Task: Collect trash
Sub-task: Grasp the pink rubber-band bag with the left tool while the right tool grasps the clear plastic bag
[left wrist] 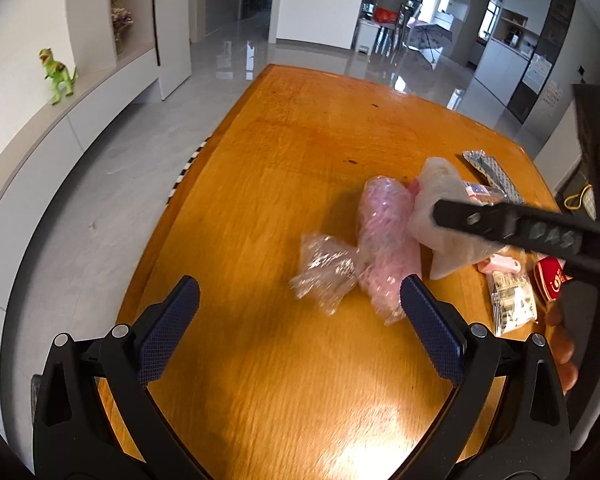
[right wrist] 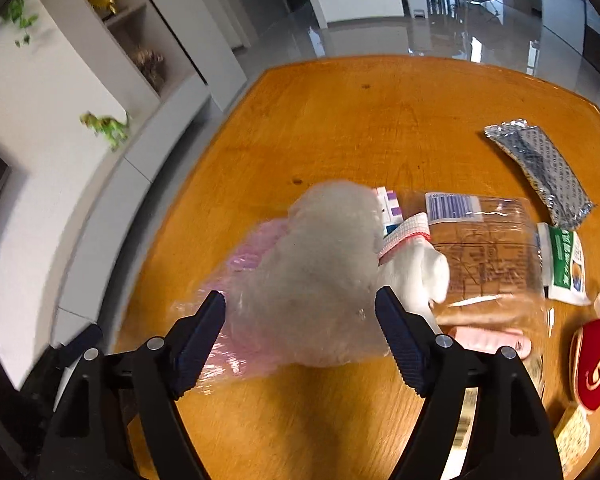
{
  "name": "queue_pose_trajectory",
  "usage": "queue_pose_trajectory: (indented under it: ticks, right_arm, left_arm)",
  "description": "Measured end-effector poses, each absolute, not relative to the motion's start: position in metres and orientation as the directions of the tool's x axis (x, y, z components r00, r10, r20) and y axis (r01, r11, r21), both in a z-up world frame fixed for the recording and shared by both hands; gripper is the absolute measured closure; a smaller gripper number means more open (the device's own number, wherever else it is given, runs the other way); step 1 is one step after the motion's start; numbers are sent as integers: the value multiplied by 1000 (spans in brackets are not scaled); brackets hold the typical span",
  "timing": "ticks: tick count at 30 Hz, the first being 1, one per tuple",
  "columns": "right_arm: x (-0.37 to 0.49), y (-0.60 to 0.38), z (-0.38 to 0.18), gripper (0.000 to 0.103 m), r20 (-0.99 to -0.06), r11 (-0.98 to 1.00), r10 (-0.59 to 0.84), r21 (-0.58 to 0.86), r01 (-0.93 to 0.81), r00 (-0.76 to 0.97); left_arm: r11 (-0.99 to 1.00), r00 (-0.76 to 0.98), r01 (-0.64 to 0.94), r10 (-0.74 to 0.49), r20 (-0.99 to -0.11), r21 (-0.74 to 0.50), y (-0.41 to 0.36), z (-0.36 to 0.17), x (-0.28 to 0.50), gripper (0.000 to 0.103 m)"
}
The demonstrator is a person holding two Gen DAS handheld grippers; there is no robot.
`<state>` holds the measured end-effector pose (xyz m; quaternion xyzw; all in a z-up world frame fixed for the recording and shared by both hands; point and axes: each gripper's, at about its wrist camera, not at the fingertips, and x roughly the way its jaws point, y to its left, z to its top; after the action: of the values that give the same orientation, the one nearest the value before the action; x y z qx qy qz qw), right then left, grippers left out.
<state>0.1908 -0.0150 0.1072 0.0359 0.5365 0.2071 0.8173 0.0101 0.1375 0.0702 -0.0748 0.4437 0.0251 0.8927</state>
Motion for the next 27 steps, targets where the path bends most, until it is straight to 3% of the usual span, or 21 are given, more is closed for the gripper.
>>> queue_pose_trajectory:
  ticks: [1, 3, 11, 12, 14, 15, 17, 27]
  right_arm:
    - [194, -14, 102, 67, -870, 908, 377, 278, -314, 318]
    - [192, -20, 100, 75, -854, 890, 426, 335, -311, 298]
    - [174, -58, 134, 76, -783, 875, 475, 376, -304, 400]
    - [171, -62, 137, 76, -779, 874, 478, 377, -306, 406]
    - [164, -67, 142, 76, -772, 872, 483, 379, -311, 413]
    - [160, -69, 144, 76, -769, 869, 486, 380, -316, 414]
    - [150, -72, 147, 76, -766, 866, 491, 377, -328, 416]
    - [84, -53, 150, 76, -753, 834, 532, 389, -391, 387]
  left_arm:
    - [991, 601, -94, -22, -799, -98, 134, 70, 14, 6]
    - [996, 592, -57, -18, -805, -64, 124, 70, 25, 6]
    - [1000, 499, -3, 4, -867, 3, 96, 36, 72, 6]
    - [1000, 489, -10, -1, -872, -7, 96, 29, 75, 10]
    - [999, 482, -34, -18, -876, -39, 100, 20, 77, 35]
    - [997, 493, -45, -31, -870, -61, 103, 20, 74, 43]
    - [994, 510, -48, -60, -858, -98, 109, 25, 66, 52]
    - [981, 562, -82, -102, -821, -179, 137, 41, -4, 61]
